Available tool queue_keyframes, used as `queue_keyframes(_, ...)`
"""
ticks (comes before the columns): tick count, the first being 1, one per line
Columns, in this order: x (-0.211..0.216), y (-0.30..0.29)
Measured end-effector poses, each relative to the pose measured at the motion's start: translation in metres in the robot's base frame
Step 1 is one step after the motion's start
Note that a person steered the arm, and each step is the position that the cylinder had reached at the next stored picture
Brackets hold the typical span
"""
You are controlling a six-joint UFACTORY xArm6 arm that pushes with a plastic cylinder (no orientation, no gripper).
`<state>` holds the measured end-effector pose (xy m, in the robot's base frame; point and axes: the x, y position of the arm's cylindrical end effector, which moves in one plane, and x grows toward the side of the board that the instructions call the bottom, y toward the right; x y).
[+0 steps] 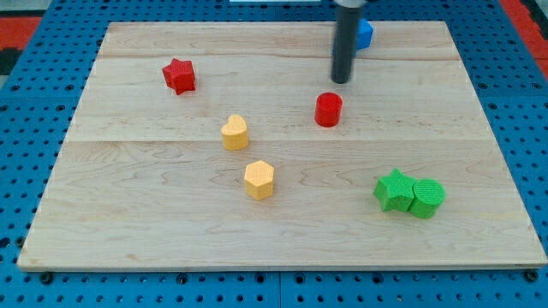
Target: Place the red circle at the top center
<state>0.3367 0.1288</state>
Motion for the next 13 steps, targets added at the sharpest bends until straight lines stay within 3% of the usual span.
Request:
queue_keyframes(1, 0.058, 0.022)
queue_keyframes(2, 0.091, 0.003)
queue_keyframes(5, 0.099, -0.024)
queue_keyframes(6, 0.101, -0.059)
queue_keyframes(7, 0.087, -0.031)
queue_keyframes(8, 0.047, -0.028)
queue_keyframes(9, -0.012, -0.094)
queue_keyframes(10, 0.018, -0.031)
queue_keyframes(11, 0.072, -0.019)
queue_keyframes(12, 0.050, -0.092)
queue_keyframes(13, -0.005, -0.142)
